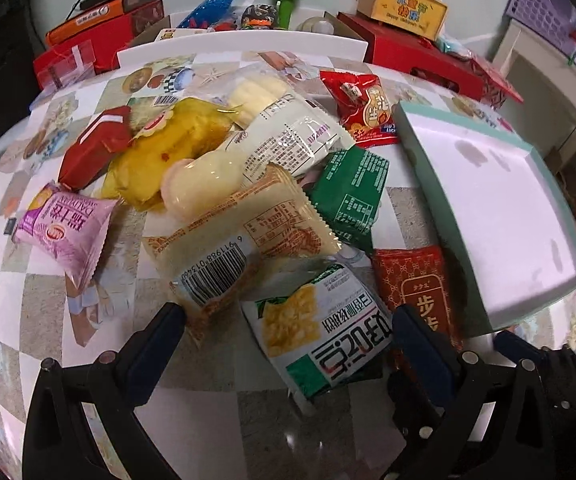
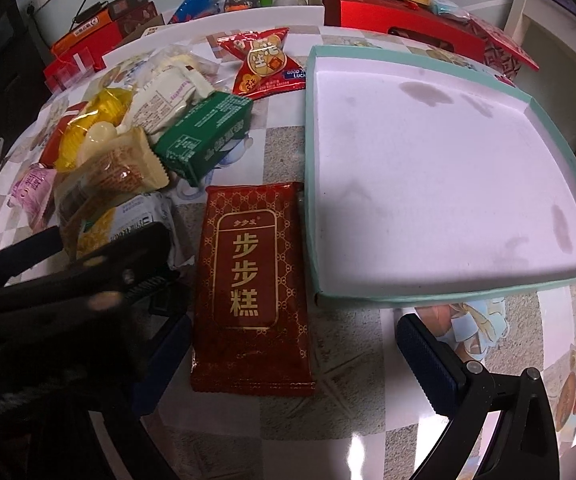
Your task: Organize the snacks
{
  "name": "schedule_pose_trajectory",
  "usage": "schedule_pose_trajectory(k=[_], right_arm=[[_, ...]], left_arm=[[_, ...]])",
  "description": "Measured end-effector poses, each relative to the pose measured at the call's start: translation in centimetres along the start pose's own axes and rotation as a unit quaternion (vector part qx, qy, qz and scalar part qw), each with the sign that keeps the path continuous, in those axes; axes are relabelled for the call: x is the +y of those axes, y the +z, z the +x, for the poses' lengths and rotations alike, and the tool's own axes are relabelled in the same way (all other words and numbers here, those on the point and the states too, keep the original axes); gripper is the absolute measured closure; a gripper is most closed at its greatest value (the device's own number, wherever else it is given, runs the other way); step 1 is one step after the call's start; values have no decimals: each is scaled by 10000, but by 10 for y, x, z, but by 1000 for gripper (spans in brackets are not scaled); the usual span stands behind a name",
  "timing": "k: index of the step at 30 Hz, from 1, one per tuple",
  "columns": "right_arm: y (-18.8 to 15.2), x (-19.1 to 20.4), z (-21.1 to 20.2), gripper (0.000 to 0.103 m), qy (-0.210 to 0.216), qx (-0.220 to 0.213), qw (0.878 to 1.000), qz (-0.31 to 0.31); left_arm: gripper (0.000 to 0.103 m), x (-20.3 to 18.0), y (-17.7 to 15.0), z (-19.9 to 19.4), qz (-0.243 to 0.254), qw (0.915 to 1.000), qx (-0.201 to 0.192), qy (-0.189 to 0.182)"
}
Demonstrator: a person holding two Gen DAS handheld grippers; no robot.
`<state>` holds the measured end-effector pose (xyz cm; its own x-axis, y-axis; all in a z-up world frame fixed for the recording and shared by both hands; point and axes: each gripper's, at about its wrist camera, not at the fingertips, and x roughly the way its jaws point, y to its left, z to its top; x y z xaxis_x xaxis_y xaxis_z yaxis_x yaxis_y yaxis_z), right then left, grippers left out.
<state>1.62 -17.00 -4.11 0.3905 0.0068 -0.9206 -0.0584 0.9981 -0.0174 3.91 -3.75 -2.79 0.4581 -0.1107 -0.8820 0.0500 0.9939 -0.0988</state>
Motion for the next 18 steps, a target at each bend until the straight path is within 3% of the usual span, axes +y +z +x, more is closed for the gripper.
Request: schedule_pose_trajectory(k=[12,18], right_arm=[[-1,12,0,0,-58,-49,9999,-95],[-2,35,-6,20,97,-225,9992,-312]], left_arm=[[0,44,-8,1,-489,9987,122,56],[0,65,-17,-4,-633,9978,113,133]])
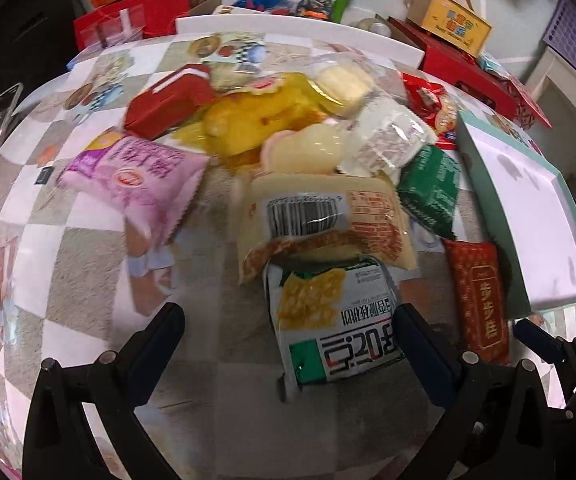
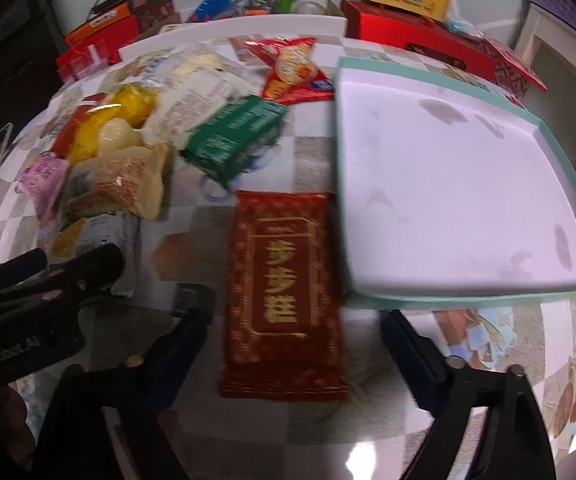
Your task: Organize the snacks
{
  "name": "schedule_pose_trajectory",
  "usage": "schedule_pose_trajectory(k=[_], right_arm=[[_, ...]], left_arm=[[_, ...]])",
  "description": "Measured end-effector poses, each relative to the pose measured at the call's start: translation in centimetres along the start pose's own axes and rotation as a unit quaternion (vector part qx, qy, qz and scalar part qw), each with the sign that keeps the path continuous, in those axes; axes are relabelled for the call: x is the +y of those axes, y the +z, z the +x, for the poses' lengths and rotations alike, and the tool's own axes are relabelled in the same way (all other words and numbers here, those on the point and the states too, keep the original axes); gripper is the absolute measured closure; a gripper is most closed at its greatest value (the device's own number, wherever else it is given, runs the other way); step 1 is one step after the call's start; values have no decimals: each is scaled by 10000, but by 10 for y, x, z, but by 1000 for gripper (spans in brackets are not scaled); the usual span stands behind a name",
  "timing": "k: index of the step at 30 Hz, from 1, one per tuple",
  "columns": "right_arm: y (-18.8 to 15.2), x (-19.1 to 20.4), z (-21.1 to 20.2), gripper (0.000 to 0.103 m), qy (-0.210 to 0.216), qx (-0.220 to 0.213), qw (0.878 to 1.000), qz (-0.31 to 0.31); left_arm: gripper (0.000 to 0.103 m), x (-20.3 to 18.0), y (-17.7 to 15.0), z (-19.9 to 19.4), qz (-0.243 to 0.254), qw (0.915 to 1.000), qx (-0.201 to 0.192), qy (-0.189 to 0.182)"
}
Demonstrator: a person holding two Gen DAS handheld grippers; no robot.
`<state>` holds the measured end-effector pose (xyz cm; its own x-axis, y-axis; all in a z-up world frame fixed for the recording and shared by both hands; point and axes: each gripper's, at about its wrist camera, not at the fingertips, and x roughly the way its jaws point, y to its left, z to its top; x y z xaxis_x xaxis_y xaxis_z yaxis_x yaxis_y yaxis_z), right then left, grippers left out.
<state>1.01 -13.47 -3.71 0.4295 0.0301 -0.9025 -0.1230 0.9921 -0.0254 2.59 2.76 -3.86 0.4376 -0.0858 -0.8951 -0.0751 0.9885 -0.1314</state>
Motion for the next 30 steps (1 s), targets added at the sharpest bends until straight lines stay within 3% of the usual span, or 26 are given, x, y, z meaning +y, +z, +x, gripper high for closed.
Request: schedule_pose_trajectory(k=[3,5,6,9,11,13,19,30], right_arm=[[2,13,0,29,32,-55,9998,-181],[4,22,1,41,59,-91,9996,-267],[6,26,2,42,72,-101,9994,-309],[6,33,3,44,67,-114,9992,-384],[7,35,3,45,78,-120,9992,-373],[9,36,3,49,91,-138,9993,-348],[5,19,-13,50,199,-200,9993,-251],[7,-7,-51,52,449,-789,9957,193]], left_arm=[[0,7,-1,-1,-70,10000,14,-18],[2,10,-2,-3,-92,10000,5,-16],[3,9,-1,-2,-92,10000,-4,-36],[16,7,-2,-4,-32,9998,-13,-177],[33,1,-3,-6,74,9996,-37,-288],[44,-3,-4,-7,124,9987,-47,-484],[49,-9,-4,-14,227,9980,-135,-569],[49,-10,-1,-48,360,9943,-576,-825]])
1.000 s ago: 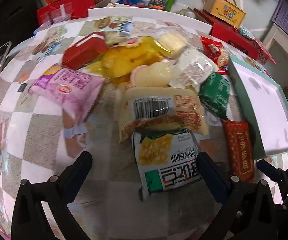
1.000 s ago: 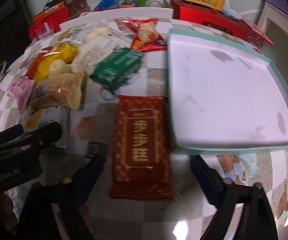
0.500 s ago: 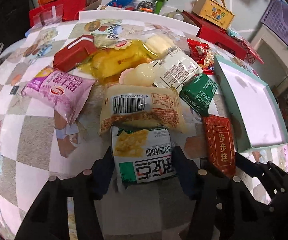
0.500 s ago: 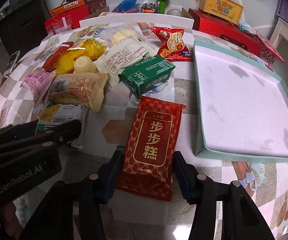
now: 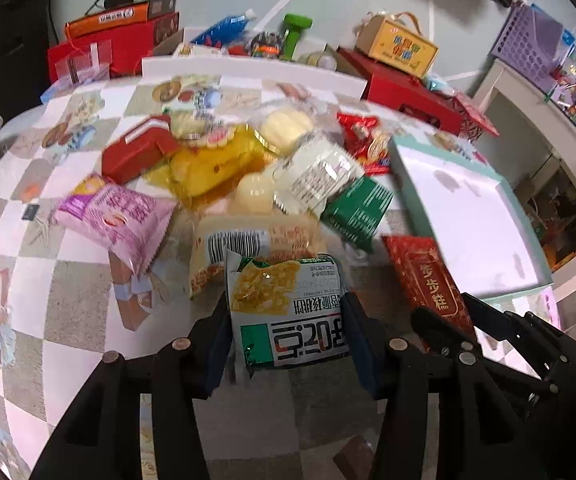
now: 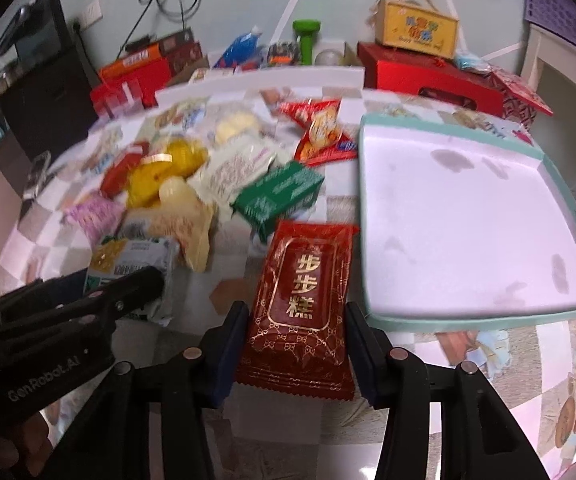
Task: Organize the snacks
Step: 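Carry the corn snack bag with left tool while right tool carries red packet over tray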
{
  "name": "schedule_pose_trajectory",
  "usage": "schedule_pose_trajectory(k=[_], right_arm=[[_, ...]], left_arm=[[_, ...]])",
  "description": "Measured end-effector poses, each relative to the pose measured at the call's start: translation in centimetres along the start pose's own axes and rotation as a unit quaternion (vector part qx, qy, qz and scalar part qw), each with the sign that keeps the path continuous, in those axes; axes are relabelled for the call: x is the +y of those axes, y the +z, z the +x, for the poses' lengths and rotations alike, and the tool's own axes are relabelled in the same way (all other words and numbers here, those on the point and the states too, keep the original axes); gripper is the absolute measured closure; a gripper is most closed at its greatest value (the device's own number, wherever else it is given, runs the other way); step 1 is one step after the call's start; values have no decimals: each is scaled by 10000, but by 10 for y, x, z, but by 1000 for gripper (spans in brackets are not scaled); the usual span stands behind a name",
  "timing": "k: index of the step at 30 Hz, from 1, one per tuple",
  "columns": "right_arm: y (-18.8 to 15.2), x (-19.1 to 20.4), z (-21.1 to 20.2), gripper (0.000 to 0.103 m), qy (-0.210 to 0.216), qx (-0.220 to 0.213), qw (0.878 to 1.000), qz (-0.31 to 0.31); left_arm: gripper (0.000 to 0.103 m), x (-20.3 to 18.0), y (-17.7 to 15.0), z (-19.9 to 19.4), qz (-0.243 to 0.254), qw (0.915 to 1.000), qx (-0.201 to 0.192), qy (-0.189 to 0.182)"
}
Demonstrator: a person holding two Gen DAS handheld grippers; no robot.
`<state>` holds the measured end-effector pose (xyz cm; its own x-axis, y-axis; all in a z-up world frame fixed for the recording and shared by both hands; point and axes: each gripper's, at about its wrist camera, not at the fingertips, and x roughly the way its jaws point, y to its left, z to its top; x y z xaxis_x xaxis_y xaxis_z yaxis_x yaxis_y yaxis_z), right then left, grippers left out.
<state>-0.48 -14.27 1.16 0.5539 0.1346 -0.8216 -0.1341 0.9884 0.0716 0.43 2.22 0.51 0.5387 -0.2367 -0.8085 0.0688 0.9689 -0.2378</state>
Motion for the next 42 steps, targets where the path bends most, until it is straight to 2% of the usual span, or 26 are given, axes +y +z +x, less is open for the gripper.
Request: schedule_pose_trajectory(k=[6,11,20,23,30,35,42], right_arm=[[2,-1,-7,53,51,-72,10000,17],[4,-2,-20,53,99,-294,9995,48],[12,-16,-33,53,71,-508,9983,286],[19,-30,-38,53,-34,-591,9972,453],[42,-74,-53,53,-607,-839,9908,867],[51,-111,-56,53,-982,-948,9831,1217],[48,-165,-47,53,-1418,-992,9706,1673]], left_arm=[[49,1,4,-10,-12,9999,-132,-40],[49,3,6,-14,-50,9997,-218,7],[49,-6,14,-15,13,9997,-222,-60],[49,-18,24,-13,122,9994,-216,-222],[49,-65,50,-3,526,9965,-240,-611],[49,-106,65,11,869,9914,-274,-937],[49,-159,67,39,1437,9826,-155,-1168]])
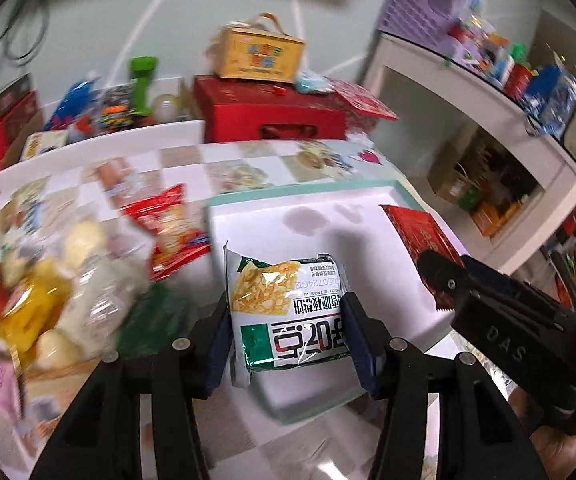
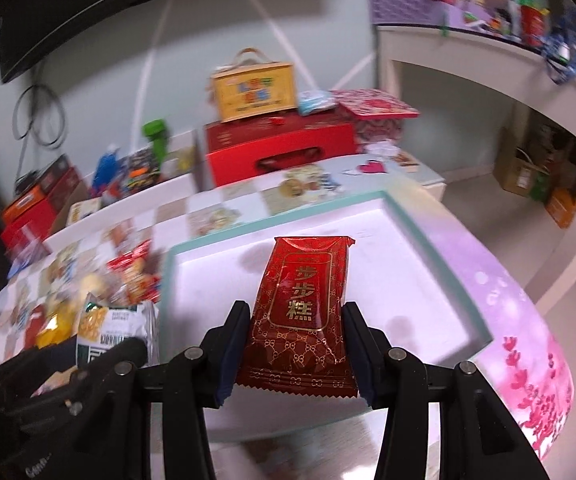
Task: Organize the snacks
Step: 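Carry the corn snack bag with left tool while right tool carries red packet over tray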
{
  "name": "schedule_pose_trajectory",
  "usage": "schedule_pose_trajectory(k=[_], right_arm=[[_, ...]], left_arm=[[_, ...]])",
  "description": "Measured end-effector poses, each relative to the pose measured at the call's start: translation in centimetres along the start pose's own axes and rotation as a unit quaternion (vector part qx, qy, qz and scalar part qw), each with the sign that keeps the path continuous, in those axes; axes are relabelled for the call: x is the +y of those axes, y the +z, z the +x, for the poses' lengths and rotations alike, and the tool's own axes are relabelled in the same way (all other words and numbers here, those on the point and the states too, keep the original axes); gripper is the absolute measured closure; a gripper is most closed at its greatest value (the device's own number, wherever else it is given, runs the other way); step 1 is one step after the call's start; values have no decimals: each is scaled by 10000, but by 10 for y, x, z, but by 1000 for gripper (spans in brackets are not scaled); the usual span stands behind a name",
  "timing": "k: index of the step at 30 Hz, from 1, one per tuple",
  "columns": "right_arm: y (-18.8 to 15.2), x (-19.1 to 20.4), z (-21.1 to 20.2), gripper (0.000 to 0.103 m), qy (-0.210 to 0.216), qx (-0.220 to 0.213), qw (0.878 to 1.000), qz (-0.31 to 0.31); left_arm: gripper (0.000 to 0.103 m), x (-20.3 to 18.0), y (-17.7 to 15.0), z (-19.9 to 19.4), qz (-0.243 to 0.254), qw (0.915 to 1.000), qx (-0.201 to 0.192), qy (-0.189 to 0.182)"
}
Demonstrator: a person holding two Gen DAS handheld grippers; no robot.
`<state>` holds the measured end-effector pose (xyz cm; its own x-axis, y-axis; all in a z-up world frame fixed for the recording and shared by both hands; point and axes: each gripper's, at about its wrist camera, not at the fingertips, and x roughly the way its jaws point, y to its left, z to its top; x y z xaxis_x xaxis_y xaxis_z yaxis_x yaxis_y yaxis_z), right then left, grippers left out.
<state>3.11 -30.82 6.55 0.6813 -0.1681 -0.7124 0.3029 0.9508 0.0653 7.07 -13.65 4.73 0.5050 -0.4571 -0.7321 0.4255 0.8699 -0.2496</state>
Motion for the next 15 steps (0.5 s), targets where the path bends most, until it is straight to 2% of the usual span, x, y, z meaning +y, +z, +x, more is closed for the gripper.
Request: schedule_pose_trajectory(k=[5,10,15], right_arm=[[-4,-37,23,53,-365,97,9987,343],[-10,-62,37,53,-530,114,9963,663],[-14,-74,44,51,-357,4,9949,938]], left_arm=[[49,-29,5,30,397,9991,126,-93],[49,-47,6,60,589,9976,327,-129],[48,-54,6,83,541,9976,426,-109]])
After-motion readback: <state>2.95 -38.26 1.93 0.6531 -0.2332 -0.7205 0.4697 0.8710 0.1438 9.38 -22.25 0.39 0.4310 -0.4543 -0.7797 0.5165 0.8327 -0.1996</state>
